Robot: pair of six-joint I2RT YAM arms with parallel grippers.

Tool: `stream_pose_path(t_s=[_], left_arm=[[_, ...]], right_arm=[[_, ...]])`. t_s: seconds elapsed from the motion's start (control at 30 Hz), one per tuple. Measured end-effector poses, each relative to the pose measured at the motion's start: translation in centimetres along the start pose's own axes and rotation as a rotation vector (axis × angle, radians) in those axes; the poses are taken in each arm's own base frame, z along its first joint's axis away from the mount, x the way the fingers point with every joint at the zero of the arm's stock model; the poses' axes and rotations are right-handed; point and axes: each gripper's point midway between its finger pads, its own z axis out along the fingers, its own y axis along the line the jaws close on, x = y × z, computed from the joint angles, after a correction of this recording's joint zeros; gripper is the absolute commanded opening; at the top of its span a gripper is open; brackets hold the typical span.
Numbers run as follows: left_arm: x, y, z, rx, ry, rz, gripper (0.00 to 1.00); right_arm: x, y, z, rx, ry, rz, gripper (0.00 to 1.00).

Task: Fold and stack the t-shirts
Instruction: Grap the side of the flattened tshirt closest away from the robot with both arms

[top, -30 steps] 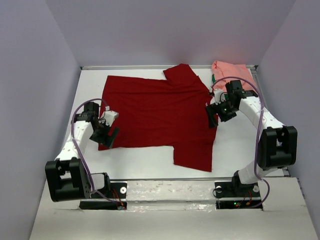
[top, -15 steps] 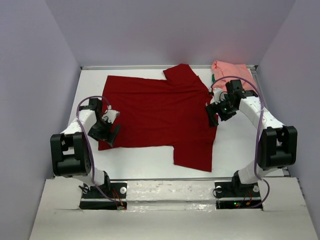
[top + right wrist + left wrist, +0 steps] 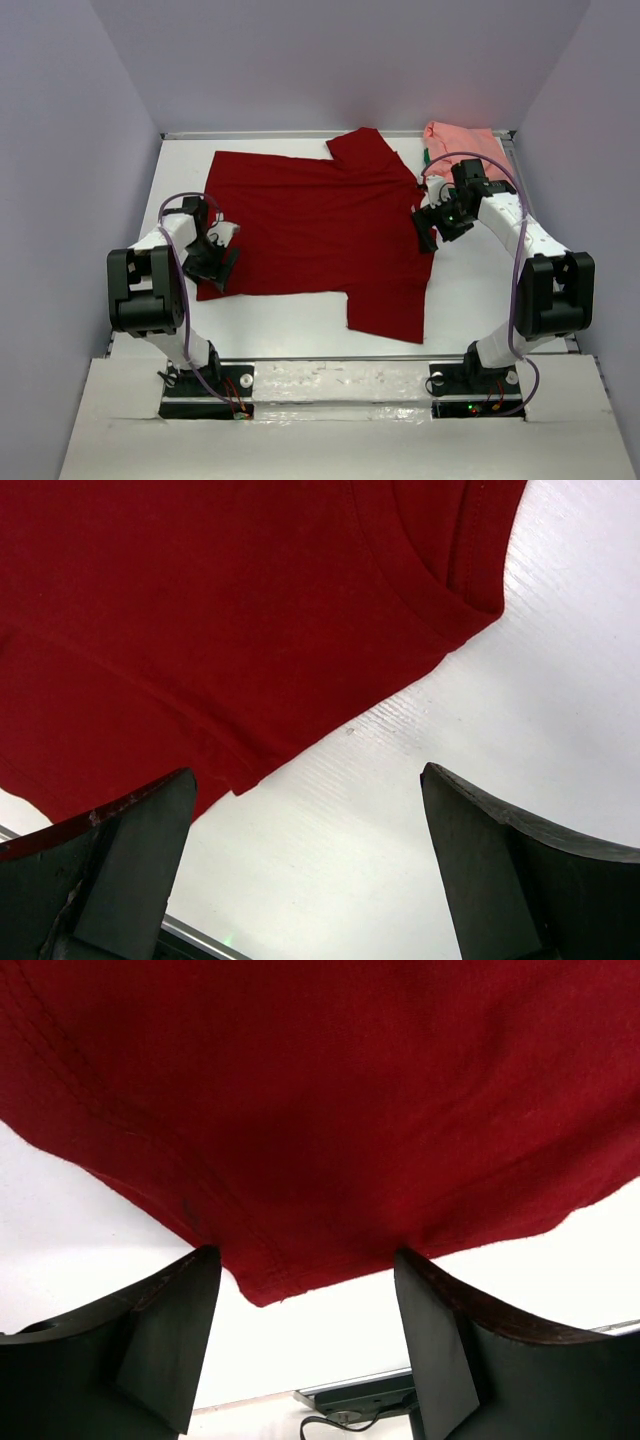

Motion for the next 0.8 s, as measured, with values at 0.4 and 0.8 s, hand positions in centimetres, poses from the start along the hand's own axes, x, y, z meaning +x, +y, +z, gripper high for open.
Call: stream_pose_path(t_s=[0.4, 0.8], left_arm=[[1.2, 0.5, -0.5, -0.035, 0.060, -0.016, 0.78], [2.5, 0.4, -2.7, -0.068, 0.062, -0.022, 0.71]], right_arm=[[0.0, -0.6, -0.6, 0.033, -0.007, -0.003, 1.00], [-0.1, -1.4, -1.2, 0.067, -0.026, -0.009, 1.00]])
